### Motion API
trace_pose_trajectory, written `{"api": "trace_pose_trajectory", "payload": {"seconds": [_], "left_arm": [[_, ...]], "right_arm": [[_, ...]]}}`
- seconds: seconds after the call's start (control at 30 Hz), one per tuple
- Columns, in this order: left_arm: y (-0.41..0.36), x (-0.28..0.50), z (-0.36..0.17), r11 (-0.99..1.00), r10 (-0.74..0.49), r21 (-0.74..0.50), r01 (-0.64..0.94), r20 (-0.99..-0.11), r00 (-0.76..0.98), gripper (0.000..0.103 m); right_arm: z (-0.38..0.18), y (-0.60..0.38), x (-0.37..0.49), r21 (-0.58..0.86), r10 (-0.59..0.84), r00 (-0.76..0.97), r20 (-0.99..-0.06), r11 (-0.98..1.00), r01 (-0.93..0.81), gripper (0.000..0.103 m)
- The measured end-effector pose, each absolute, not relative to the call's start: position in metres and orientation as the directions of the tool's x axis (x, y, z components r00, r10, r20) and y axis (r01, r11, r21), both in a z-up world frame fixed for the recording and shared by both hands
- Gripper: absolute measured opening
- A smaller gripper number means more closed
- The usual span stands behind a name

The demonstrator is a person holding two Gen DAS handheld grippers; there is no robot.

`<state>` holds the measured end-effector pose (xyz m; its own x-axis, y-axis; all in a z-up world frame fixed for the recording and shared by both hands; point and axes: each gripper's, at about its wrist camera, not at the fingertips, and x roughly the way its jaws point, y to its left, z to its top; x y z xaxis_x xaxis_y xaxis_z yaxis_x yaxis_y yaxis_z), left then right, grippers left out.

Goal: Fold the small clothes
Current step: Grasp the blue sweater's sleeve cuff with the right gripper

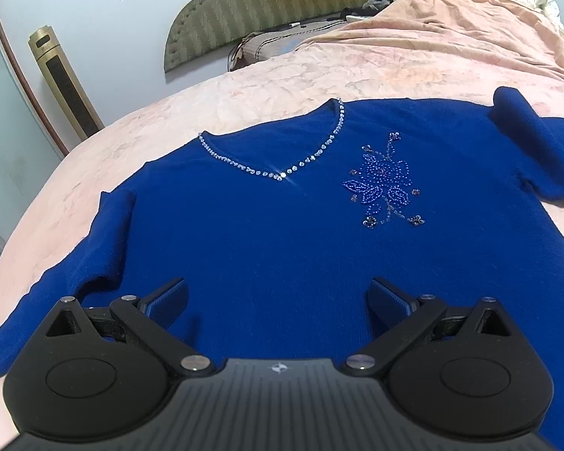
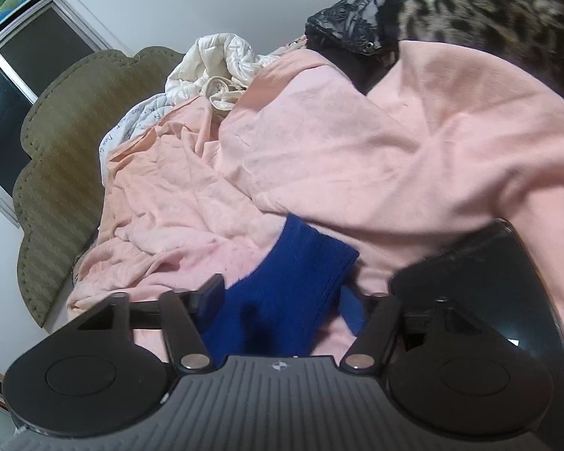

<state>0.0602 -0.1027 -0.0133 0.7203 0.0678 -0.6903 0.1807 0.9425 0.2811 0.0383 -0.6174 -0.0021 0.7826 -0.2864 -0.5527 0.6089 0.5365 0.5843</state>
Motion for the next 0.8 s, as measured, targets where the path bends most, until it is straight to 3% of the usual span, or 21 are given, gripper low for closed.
{"api": "trace_pose_trajectory", "payload": {"seconds": [0.03,0.1,0.33,0.53,0.63,0.8], "left_arm": [[-0.102,0.060,-0.013,0.943,0.068,0.281,0.180,-0.690,0.720,0.103],[-0.100,0.059,-0.012,0.943,0.068,0.281,0.179,-0.689,0.721,0.103],[-0.082,0.053,-0.004,0.946,0.081,0.285,0.153,-0.667,0.740,0.103],[-0.052,0.055,-0.001,0.959,0.095,0.259,0.110,-0.666,0.740,0.103],[-0.036,0.054,-0.002,0.964,0.098,0.247,0.097,-0.673,0.733,0.103],[-0.003,0.050,0.000,0.966,0.132,0.254,0.055,-0.660,0.740,0.103]], "right_arm": [[-0.001,-0.617,0.041,0.570,-0.293,0.774,-0.560,0.541,0.618,0.035],[0.003,-0.616,0.041,0.553,-0.307,0.763,-0.568,0.545,0.631,0.009],[0.049,-0.602,0.014,0.408,-0.461,0.715,-0.526,0.602,0.687,0.008],[0.114,-0.575,-0.014,0.209,-0.654,0.653,-0.381,0.627,0.750,0.008],[0.135,-0.533,-0.004,0.147,-0.628,0.710,-0.320,0.707,0.692,0.008],[0.155,-0.448,0.023,0.148,-0.451,0.851,-0.269,0.854,0.500,0.008]]}}
